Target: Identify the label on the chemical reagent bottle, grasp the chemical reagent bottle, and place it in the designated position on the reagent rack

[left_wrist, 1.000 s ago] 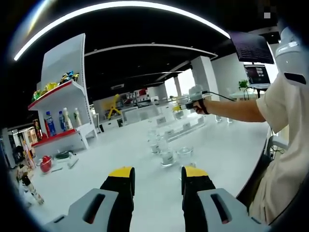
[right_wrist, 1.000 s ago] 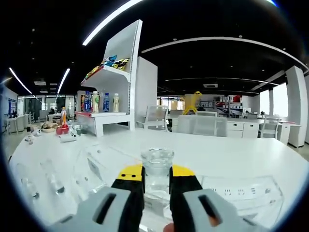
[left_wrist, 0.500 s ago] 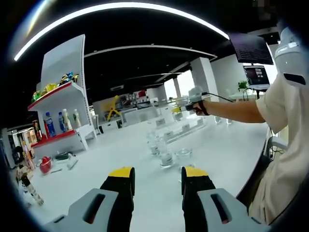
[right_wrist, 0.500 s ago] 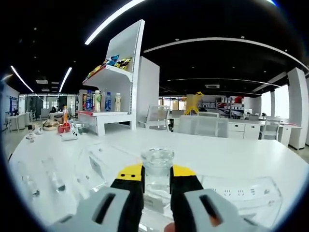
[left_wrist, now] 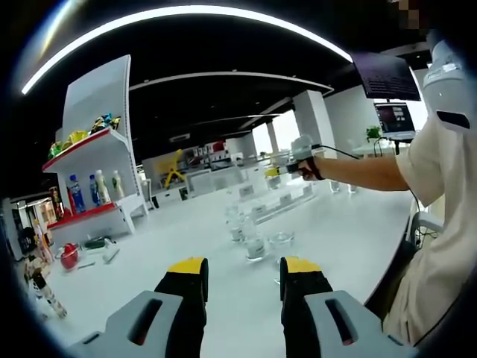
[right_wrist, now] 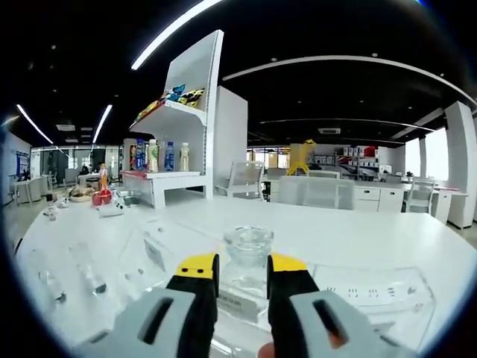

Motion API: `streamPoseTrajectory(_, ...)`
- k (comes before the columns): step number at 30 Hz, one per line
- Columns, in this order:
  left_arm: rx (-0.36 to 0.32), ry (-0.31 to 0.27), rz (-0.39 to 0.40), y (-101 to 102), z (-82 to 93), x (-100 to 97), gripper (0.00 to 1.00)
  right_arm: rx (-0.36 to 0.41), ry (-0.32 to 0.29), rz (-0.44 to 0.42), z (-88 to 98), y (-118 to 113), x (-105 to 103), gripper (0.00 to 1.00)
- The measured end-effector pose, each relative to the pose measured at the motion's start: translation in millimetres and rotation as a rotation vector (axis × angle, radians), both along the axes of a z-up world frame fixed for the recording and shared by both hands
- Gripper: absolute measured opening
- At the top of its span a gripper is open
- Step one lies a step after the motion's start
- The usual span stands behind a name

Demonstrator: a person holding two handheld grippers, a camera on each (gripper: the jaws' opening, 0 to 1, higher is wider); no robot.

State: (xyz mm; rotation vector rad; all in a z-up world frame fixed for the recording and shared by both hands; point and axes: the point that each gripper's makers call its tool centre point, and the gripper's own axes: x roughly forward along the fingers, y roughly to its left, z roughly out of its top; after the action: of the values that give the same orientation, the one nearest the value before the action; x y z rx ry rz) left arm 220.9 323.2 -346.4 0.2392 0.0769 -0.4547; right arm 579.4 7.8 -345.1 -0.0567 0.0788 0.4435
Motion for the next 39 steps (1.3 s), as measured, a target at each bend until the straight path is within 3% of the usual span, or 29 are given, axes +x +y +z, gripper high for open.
streamPoseTrajectory(39,-0.017,-0.041,-0.023,-12,11.9,-10.4,0.39,0.04,-0.087,-0.014,53.9,-35,-32,0.28)
